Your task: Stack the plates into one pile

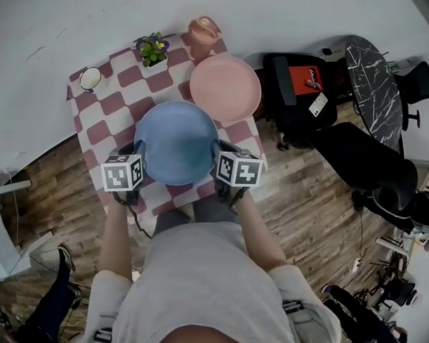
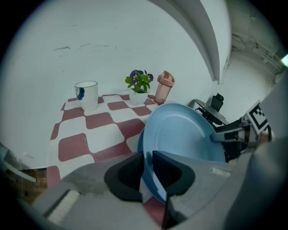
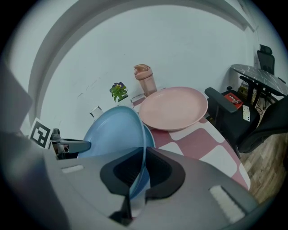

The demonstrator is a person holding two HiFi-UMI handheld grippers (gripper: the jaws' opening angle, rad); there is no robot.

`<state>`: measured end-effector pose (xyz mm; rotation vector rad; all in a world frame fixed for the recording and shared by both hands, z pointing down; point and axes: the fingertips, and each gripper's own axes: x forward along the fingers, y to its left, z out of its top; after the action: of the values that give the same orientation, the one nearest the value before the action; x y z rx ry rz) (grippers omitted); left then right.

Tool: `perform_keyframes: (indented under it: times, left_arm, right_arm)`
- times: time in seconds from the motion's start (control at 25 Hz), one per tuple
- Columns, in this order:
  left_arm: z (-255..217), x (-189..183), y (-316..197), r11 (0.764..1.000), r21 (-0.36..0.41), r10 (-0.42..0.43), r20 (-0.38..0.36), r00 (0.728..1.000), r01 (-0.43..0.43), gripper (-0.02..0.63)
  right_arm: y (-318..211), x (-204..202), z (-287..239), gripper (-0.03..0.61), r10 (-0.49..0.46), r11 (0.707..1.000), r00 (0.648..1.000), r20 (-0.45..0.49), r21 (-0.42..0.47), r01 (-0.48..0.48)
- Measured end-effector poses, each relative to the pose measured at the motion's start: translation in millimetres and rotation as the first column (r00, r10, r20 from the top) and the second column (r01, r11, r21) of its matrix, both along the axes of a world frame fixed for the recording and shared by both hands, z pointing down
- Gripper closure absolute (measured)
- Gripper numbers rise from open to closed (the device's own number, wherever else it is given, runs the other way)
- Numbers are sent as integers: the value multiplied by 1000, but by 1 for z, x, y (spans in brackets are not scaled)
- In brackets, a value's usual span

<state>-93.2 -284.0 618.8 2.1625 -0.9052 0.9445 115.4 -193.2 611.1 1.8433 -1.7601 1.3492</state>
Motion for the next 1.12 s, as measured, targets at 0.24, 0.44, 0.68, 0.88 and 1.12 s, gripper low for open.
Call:
perform_keyframes:
  times: [0.24,0.44,0.68,0.88,1.12]
  left_arm:
    - [12,3,-1,1000,-6,1,30,1000,0,543]
    - [13,5,-6,1000,21,5,48,999,-6,543]
    - [11,5,-7,999,39,-5,36,999,4,506]
    - [1,3,-12,996,93,-8,18,1000,7,496]
    - [-35,8,-27,977,210,-24,-58,998,36,520]
  right_arm:
    - [0,5,17,557,-22,998,1000,1,-59,22]
    - [0,7,25,547,-49,996,999,-19,-78,48]
    - [1,3,31,528,-114,989,991,-75,-98,107]
    - [1,-4,32,489,-172,982,978,-119,-98,161]
    - [-5,0,13,472,-136,991,976,-168,-6,137]
